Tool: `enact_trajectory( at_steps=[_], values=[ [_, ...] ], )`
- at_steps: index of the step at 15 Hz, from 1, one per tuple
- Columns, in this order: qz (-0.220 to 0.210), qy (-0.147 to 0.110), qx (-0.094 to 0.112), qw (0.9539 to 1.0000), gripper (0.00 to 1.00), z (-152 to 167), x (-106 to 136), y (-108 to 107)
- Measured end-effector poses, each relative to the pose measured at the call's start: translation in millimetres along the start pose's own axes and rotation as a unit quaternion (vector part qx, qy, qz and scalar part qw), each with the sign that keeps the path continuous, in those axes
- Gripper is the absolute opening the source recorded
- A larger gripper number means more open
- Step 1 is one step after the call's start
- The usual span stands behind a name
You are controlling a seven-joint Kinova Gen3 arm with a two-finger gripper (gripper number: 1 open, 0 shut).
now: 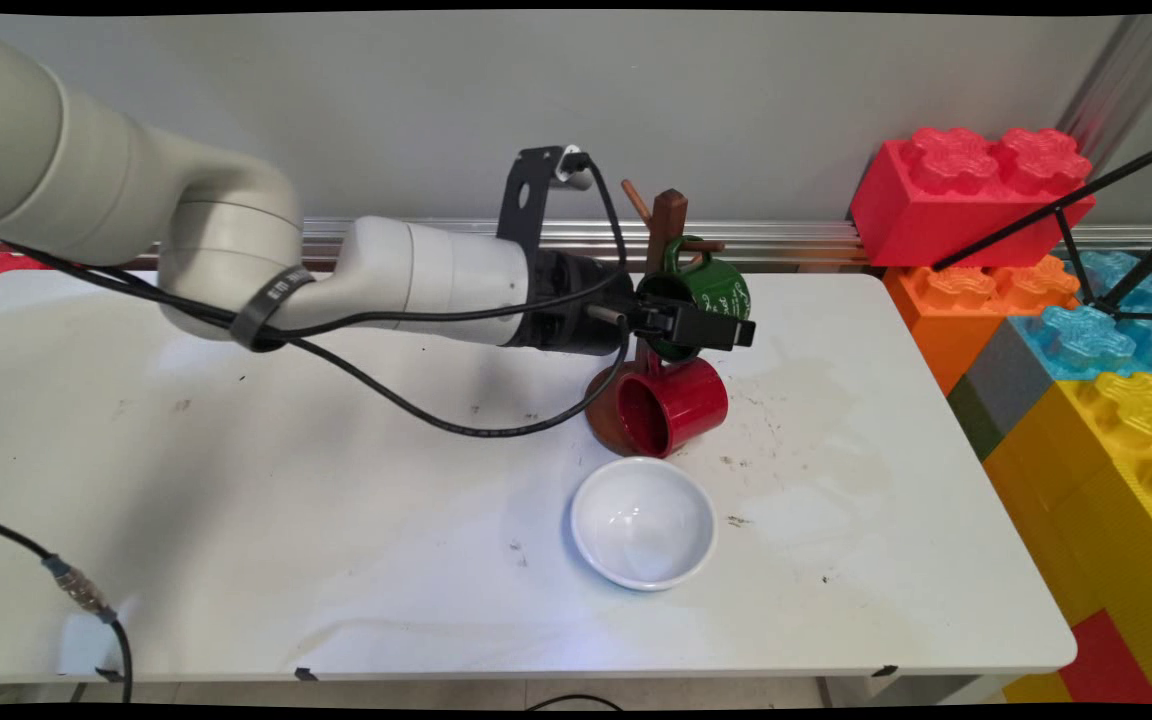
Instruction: Pick up the green mug from the rack
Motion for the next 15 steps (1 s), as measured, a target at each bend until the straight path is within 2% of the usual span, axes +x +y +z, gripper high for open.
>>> enact_trajectory(
  at_steps=[15],
  values=[
    [-0.056, 0.000, 0.007, 0.9984, 1.00, 11.3, 0.5, 2.0]
  ],
)
